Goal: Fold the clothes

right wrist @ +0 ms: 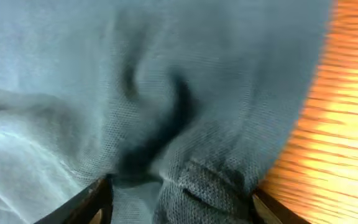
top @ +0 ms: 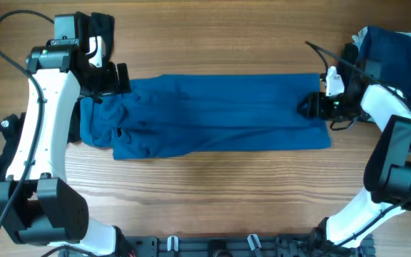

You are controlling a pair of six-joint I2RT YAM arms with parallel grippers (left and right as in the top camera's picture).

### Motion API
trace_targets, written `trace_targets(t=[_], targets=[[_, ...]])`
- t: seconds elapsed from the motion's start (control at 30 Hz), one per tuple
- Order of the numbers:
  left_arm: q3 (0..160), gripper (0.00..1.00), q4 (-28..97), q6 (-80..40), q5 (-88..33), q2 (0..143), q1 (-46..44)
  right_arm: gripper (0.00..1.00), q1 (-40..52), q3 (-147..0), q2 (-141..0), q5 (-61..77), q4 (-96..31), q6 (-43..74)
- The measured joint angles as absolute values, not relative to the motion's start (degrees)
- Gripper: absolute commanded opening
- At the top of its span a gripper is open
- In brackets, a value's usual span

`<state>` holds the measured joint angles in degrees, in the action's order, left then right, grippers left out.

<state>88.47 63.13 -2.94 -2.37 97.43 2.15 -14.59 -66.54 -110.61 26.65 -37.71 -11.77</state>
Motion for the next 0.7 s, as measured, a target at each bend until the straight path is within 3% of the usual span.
trace_targets(t=[0.17,0.37,0.7], targets=[[88.5,1.0,62.9,-2.9,-2.5,97.4,2.2,0.05,-13.2,-65.8,-110.8,27.0,-37.4,-11.5],[88.5,1.0,62.7,-2.9,-2.5,97.4,2.2,0.04,-13.6,-66.5,-110.8,26.5,-38.7,-9.8],[88.5,1.0,62.7,-2.9,-2.5,97.4,2.2,0.04,-20.7,-83.2,-111.4,25.8,-55.3,-8.9]])
